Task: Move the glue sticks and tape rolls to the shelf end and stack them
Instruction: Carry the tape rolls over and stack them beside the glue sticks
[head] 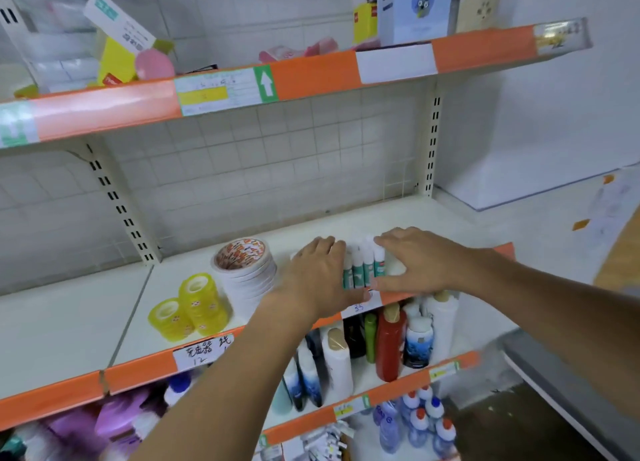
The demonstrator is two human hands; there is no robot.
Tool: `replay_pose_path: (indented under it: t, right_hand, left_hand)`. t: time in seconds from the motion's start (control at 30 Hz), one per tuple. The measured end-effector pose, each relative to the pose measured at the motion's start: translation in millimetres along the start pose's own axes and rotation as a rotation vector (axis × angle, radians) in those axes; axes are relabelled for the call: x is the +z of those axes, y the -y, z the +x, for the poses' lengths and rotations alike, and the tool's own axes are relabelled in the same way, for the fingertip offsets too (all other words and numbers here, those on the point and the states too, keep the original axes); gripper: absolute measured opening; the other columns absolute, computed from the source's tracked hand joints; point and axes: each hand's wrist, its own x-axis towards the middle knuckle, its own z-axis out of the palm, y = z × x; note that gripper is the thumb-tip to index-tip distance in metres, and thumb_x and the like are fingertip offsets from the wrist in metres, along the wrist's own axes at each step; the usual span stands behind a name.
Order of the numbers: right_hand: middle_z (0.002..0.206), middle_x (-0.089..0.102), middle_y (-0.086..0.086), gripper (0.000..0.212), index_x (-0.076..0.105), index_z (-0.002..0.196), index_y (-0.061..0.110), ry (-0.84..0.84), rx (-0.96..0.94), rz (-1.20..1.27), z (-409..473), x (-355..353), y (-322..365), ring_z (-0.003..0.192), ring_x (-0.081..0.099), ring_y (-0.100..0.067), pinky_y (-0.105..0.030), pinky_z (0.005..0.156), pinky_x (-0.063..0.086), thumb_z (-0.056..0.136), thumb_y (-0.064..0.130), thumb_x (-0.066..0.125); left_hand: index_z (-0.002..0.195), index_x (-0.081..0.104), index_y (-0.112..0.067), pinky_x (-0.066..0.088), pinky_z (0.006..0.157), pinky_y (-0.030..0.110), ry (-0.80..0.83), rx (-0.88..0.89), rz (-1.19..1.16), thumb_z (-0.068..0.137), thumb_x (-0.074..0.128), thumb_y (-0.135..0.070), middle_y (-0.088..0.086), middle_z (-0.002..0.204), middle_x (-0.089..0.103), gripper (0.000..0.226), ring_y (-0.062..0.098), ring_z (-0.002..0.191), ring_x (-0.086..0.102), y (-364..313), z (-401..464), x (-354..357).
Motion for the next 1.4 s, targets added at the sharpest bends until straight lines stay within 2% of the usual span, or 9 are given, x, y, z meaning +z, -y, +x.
replay_pose_path:
  t: [0.17, 0.43, 0.67, 0.77, 0.93, 1.17, 1.4]
  right_hand:
    - [0.166, 0.01, -0.006, 0.097, 0.009, 0.159, 0.016, -0.02, -0.087, 0.015, 13, 15, -9, 0.15, 0.016, -0.024, -0.035, 0.121, 0.019, 0.089, 0.067, 0.053]
    - [0.166, 0.004, -0.007, 0.1, 0.007, 0.159, 0.015, -0.096, -0.164, 0.011, 40, 22, -6, 0.151, 0.01, -0.024, -0.034, 0.121, 0.015, 0.088, 0.061, 0.06]
    - [0.166, 0.008, -0.005, 0.104, 0.007, 0.159, 0.016, -0.08, -0.176, 0.001, 59, 26, -4, 0.151, 0.012, -0.022, -0.033, 0.121, 0.014, 0.085, 0.057, 0.067]
    - [0.162, 0.02, -0.003, 0.101, 0.01, 0.158, 0.016, -0.079, -0.174, 0.001, 63, 30, -5, 0.147, 0.02, -0.022, -0.033, 0.118, 0.021, 0.085, 0.051, 0.07]
    - [0.148, 0.037, 0.0, 0.085, 0.022, 0.155, 0.019, -0.133, -0.161, 0.009, 67, 31, -8, 0.135, 0.034, -0.02, -0.031, 0.107, 0.034, 0.089, 0.045, 0.068]
    - [0.139, 0.041, -0.001, 0.082, 0.028, 0.153, 0.019, -0.134, -0.132, 0.056, 67, 29, -20, 0.128, 0.036, -0.019, -0.029, 0.099, 0.035, 0.087, 0.043, 0.071]
    - [0.137, 0.041, -0.001, 0.078, 0.032, 0.151, 0.019, -0.1, -0.121, 0.086, 63, 22, -50, 0.126, 0.036, -0.018, -0.028, 0.095, 0.035, 0.087, 0.039, 0.072]
  left_hand:
    - [0.155, 0.002, -0.007, 0.007, 0.122, 0.043, 0.108, -0.143, 0.071, 0.085, 0.055, -0.068, 0.013, 0.163, -0.003, 0.106, 0.03, 0.151, -0.002, -3, 7, 19]
    - [0.154, -0.007, -0.008, 0.008, 0.122, 0.044, 0.027, -0.287, 0.019, 0.09, 0.052, -0.062, 0.013, 0.163, -0.01, 0.103, 0.031, 0.151, -0.005, 7, 22, 42]
    - [0.155, -0.009, -0.011, 0.014, 0.121, 0.049, 0.047, -0.301, 0.018, 0.092, 0.054, -0.055, 0.011, 0.163, -0.007, 0.099, 0.031, 0.151, -0.005, 14, 33, 48]
    - [0.154, -0.009, -0.01, 0.019, 0.12, 0.05, 0.056, -0.297, 0.043, 0.093, 0.059, -0.047, 0.012, 0.163, -0.004, 0.099, 0.033, 0.15, -0.003, 16, 39, 50]
    - [0.153, 0.0, -0.01, 0.03, 0.116, 0.046, 0.012, -0.267, 0.081, 0.088, 0.069, -0.027, 0.014, 0.158, 0.013, 0.097, 0.034, 0.148, 0.008, 16, 46, 54]
    - [0.152, 0.01, -0.01, 0.039, 0.107, 0.039, -0.027, -0.197, 0.065, 0.086, 0.072, -0.025, 0.013, 0.141, 0.034, 0.092, 0.029, 0.133, 0.032, 15, 48, 52]
    - [0.145, 0.026, -0.013, 0.042, 0.101, 0.035, -0.027, -0.165, 0.014, 0.083, 0.075, -0.028, 0.011, 0.132, 0.04, 0.08, 0.028, 0.122, 0.04, -7, 67, 48]
